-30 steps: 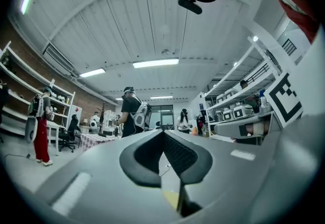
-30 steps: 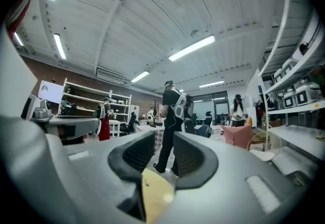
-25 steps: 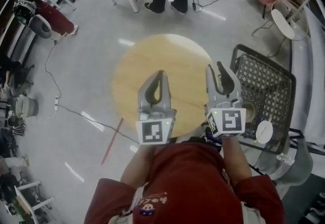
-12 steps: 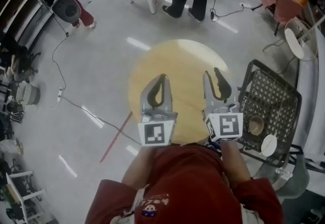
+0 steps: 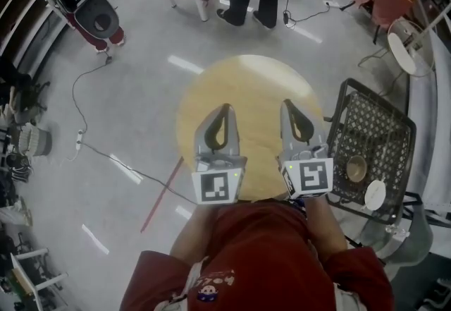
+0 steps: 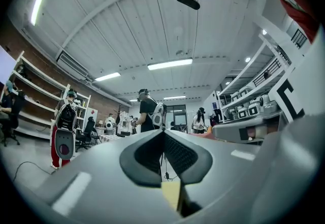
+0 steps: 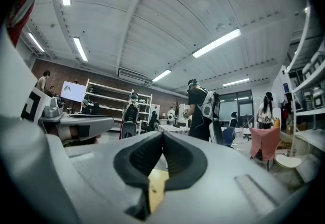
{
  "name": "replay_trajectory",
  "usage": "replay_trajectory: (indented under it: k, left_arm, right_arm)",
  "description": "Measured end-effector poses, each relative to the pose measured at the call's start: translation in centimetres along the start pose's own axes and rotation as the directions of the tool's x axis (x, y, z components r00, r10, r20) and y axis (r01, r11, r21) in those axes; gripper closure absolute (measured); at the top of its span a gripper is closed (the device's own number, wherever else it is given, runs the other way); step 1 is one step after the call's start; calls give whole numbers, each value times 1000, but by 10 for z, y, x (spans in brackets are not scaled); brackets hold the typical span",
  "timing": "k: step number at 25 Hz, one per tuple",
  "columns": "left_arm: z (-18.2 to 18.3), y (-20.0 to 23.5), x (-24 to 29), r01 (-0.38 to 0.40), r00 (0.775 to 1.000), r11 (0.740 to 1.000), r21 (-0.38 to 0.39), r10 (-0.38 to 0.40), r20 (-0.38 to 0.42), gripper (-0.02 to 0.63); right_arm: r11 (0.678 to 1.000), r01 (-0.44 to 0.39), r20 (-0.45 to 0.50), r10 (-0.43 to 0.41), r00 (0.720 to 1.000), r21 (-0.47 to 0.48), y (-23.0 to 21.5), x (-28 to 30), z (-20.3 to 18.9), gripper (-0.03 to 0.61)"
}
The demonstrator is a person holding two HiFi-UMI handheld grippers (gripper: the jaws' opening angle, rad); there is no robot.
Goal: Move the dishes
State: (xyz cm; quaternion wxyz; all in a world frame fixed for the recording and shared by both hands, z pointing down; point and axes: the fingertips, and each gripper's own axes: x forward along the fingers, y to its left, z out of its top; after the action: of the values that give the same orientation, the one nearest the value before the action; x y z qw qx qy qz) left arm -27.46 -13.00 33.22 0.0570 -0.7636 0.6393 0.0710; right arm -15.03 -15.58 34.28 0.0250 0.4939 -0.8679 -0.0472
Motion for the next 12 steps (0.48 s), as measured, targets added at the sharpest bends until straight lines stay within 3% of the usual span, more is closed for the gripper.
replay_trajectory:
  k: [12]
  left_arm:
    - [-3, 3, -1, 12, 1000, 1000, -11, -12, -1, 607]
  right_arm:
    - [1000, 4, -17, -4, 1000, -7, 7, 0, -3, 577]
